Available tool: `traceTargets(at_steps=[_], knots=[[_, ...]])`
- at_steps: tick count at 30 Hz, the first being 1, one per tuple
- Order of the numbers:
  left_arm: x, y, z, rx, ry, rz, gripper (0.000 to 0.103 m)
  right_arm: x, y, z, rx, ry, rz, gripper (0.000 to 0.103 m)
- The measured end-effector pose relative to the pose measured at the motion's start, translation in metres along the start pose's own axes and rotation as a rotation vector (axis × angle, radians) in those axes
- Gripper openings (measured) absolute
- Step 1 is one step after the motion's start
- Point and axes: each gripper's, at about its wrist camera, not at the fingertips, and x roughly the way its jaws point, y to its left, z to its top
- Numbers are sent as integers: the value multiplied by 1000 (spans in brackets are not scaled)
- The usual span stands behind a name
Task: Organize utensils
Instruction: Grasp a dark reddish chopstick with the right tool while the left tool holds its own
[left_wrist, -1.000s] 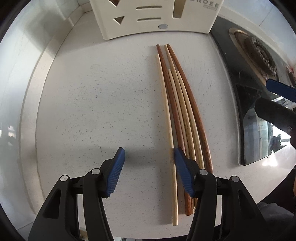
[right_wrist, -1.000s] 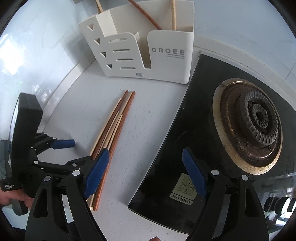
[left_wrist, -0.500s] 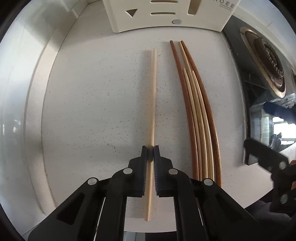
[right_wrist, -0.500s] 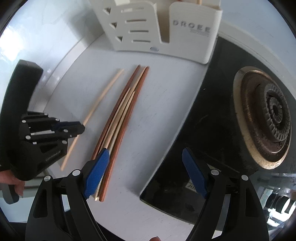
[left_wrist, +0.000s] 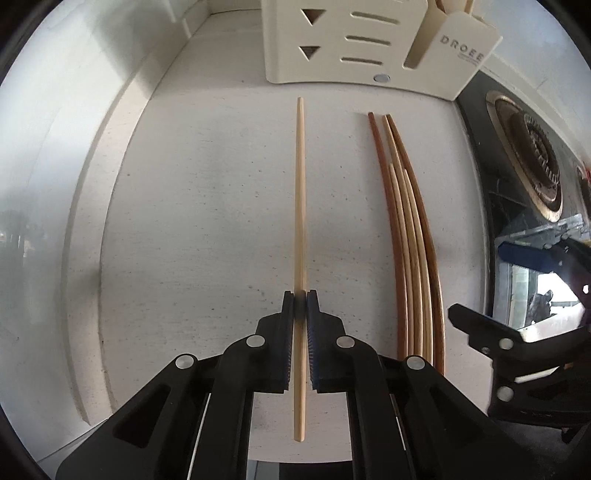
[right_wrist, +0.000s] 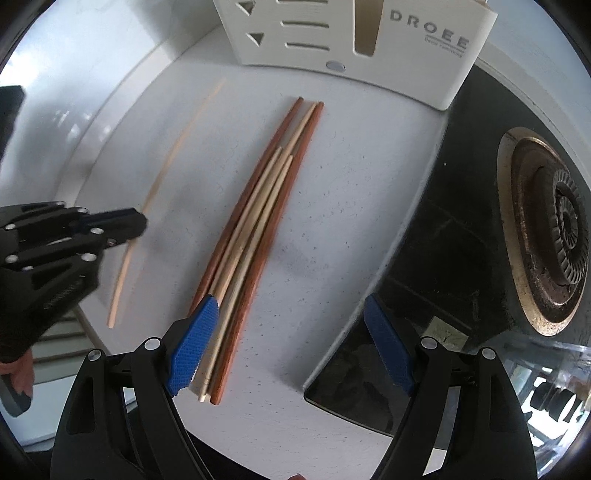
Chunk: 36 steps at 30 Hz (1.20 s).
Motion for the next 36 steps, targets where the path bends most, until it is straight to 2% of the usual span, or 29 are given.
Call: traceTargets(at_steps=[6,9,10,12,24,30,32,33,34,36], knots=[[-9,-1,-3,3,-26,-18,6,6,5,3,-3,26,-41,80],[-16,7,-5,2,-36,-20,6,7,8,7,-14,41,-73,75],[-18,8,-5,1,-40,-20,6,7,10,8,-17,47,-77,69],[-20,8,-6,0,-45,-22,6,11,11,10,-13,82,-63,66],[-21,11,-14,-13,-62,-34,7,32,46,24,-37,143,-115,65],[-18,10,-16,-2,-53,-48,7,34,46,32,-15,173,-129,47],[-17,11,-16,-2,-52,-52,7,34,44,36,5,178,-128,34],[-17,11,-15,-1,-51,-54,6,33,41,37,16,173,-127,18],[-16,12,-15,-1,-49,-57,6,33,38,40,39,171,-125,12],[-17,13,-14,-4,-49,-60,6,34,40,47,54,180,-125,9]])
